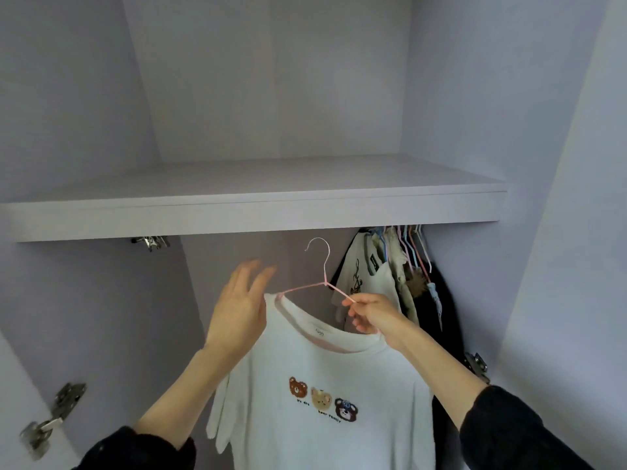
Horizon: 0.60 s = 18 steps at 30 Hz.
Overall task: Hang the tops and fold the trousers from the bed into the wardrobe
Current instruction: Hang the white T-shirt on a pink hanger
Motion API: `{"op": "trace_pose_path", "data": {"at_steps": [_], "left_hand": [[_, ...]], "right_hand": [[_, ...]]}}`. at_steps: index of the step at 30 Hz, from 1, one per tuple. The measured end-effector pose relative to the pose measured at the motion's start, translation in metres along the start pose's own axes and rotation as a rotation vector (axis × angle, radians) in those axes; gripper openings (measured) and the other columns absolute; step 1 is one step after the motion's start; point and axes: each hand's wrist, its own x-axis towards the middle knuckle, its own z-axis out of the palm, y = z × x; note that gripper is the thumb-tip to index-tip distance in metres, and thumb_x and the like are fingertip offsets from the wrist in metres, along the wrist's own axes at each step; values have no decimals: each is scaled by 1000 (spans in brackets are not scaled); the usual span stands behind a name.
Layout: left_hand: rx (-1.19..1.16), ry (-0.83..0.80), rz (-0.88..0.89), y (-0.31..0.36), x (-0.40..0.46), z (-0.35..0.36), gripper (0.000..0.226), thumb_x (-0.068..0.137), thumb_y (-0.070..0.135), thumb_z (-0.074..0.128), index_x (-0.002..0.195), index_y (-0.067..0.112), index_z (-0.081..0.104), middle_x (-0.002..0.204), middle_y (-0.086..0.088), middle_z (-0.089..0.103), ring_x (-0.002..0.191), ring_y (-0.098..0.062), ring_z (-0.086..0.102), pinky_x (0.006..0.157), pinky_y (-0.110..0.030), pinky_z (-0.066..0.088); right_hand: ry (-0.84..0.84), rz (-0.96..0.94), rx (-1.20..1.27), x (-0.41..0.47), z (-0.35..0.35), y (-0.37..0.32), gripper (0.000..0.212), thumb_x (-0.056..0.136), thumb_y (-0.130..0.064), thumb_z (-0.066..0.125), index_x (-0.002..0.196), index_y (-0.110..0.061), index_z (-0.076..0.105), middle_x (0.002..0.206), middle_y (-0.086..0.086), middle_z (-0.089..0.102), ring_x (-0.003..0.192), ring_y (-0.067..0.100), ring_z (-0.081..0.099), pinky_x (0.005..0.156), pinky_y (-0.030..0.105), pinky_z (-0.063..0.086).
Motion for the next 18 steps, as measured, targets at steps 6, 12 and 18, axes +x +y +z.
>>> {"op": "trace_pose_path", "data": {"at_steps": [6, 12, 18], "left_hand": [[396, 176, 249, 12, 64, -7, 102, 63, -9, 65, 148, 16, 13, 153, -19, 11, 140, -43, 3, 111, -60, 4], [507, 190, 274, -6, 80, 16, 115, 59, -6, 69, 149, 19, 2, 154, -13, -3, 141, -36, -17, 106, -64, -3], [502, 224, 286, -7, 80, 20, 119, 60, -1, 69, 149, 20, -8, 156, -13, -14, 141, -38, -17, 106, -64, -5]], "right_hand": [[154, 27, 197, 40, -13, 8, 25, 99, -1, 39, 110, -5, 61, 82, 3, 55, 82, 14, 53, 78, 24, 50], [245, -15, 407, 80, -20, 4, 28, 97, 2, 40, 117, -6, 59, 86, 4, 57, 88, 16, 54, 88, 28, 47], [254, -35, 486, 122, -20, -15, 33, 93, 5, 42, 117, -10, 60, 89, 1, 61, 82, 13, 56, 81, 29, 52]]}}
